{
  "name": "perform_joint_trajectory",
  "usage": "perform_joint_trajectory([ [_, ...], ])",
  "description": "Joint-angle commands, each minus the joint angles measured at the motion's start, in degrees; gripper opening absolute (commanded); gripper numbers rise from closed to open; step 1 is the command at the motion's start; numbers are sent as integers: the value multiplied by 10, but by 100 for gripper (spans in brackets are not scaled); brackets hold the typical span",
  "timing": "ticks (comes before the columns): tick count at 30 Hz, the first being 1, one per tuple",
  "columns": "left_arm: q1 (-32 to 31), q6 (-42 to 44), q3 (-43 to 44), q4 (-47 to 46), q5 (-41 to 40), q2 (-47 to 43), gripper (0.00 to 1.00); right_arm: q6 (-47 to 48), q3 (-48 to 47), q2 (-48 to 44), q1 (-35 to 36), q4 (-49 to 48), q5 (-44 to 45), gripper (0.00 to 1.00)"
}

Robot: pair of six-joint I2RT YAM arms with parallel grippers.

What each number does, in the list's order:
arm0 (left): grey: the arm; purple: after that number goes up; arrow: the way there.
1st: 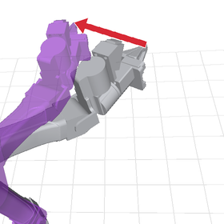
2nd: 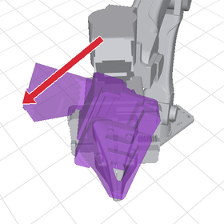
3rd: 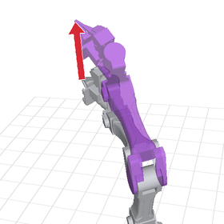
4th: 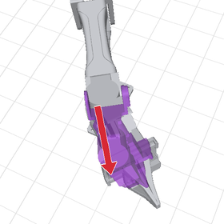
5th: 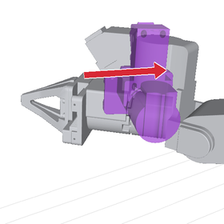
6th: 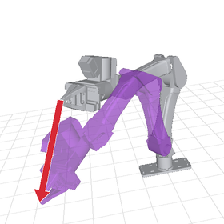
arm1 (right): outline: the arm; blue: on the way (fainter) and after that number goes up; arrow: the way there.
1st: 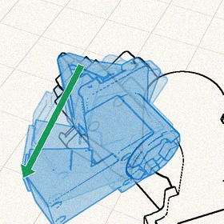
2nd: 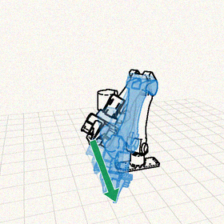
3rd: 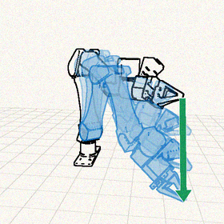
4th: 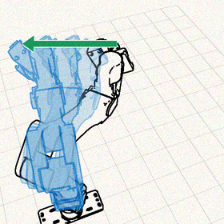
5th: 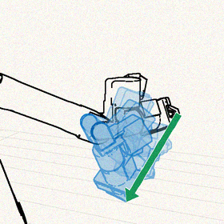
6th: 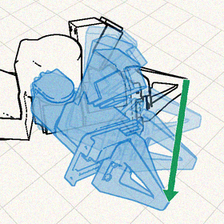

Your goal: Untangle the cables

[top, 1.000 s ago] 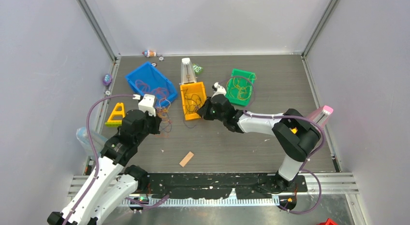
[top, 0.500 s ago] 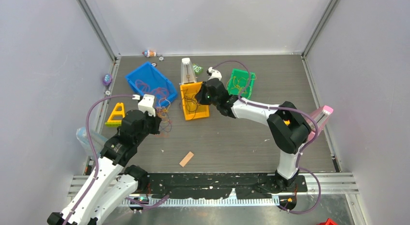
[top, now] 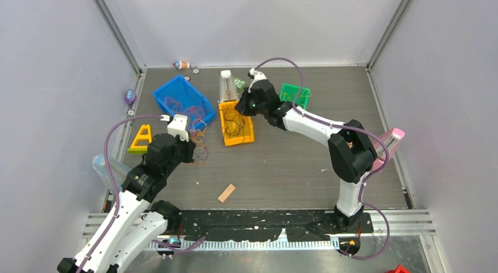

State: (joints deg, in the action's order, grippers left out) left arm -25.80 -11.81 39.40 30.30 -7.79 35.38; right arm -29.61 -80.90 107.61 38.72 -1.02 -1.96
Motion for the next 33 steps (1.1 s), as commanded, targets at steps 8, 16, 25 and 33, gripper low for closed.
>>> perform_joint_trajectory([
  [8,2,3,5,-12,-7,2,0,-53,131,-44,86,-41,-76,5],
  [16,2,3,6,-10,-11,1,0,-67,62,-54,118,-39,-141,5],
  [25,2,4,13,0,-15,-5,0,-68,-36,-81,44,6,-159,5],
  [33,2,7,12,2,-18,-11,0,-15,-107,-66,-27,87,-162,5],
])
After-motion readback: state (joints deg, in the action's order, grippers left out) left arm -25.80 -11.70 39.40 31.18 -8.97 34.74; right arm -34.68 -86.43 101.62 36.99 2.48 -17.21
